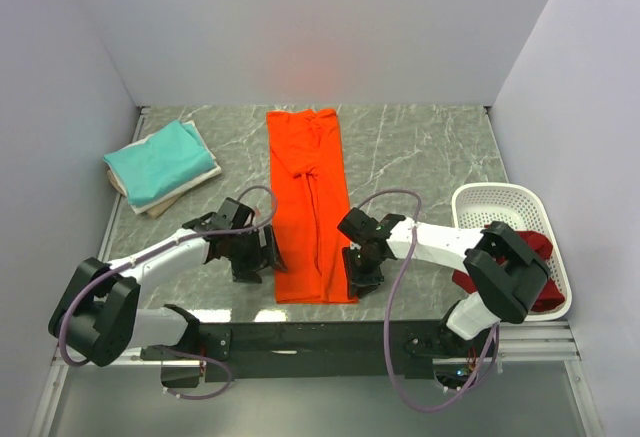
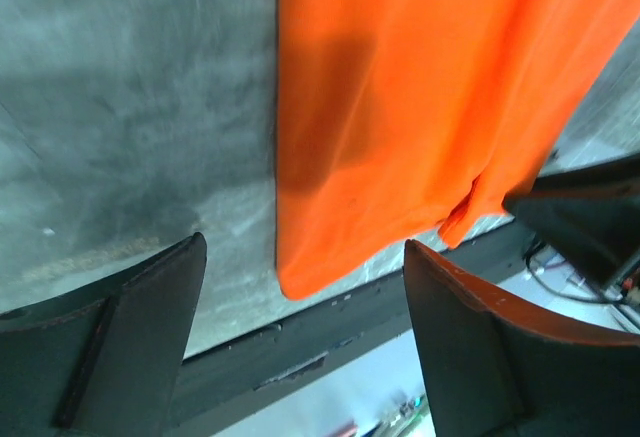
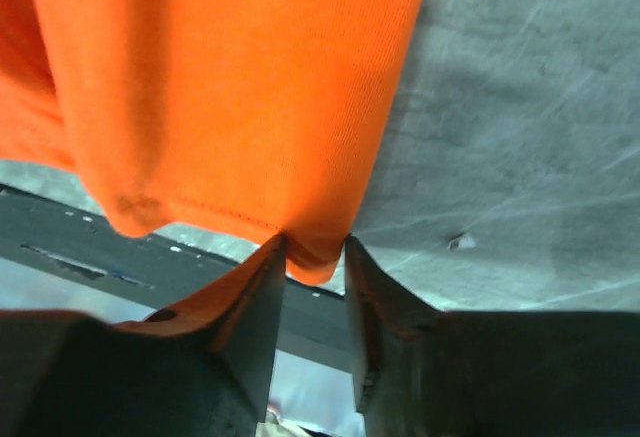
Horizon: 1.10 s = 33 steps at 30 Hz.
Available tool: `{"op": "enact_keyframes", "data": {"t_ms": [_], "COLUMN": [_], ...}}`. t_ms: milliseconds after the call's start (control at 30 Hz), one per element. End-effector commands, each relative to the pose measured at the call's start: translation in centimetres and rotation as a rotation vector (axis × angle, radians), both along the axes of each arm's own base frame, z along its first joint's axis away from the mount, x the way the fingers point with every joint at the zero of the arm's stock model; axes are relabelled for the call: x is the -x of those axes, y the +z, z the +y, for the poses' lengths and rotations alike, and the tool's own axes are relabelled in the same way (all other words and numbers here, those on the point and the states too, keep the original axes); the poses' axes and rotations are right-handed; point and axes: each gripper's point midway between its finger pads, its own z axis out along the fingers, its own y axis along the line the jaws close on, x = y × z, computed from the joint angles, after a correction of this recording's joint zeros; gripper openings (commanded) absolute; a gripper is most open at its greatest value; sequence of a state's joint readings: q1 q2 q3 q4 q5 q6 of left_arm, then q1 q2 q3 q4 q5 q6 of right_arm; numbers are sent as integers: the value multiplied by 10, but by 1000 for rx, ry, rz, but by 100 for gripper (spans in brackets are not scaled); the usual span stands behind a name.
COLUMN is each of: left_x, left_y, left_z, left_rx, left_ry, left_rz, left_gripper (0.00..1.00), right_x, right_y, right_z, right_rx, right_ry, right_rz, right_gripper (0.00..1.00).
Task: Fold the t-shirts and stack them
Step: Fold the tshirt
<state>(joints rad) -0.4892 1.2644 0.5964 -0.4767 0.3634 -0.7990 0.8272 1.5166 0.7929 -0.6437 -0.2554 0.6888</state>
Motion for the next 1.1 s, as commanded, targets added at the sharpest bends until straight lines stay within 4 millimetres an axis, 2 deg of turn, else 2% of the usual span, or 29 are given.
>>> {"op": "enact_keyframes", "data": {"t_ms": [0,133,300,367,533,733,933,1067], "left_x": [8,20,32,35,44,45,48,49], "left_y": [9,9,3,-1,-6,-11,-19,-23], "left_z": [-11,-17,-19,-19,-18,-17,-22,-25], "left_rx": [60,71,63,50,2,-17,-12,-8], "left_ry": [-26,-50,-71,-73,-79,-78,-107,-125], "left_rz": [-4,17,48,66,107,113,133,140], "left_gripper": [84,77,74,70,63,55,53,45], "right_x": [-3,0,5,5,5,5,5,6], "right_y": [-5,-7,-12,-12,-12,-13,-12,-13], "right_z": [0,-6,-9,-9,-9,-10,-11,-12], "right_rx": [-1,19,29,32,32,34,39,40], "right_ry": [-7,-16,-17,-16,-22,-24,-23,-23], "right_rz": [-3,5,25,28,27,28,27,28], "right_gripper": [35,29,14,11,10,8,9,9]}}
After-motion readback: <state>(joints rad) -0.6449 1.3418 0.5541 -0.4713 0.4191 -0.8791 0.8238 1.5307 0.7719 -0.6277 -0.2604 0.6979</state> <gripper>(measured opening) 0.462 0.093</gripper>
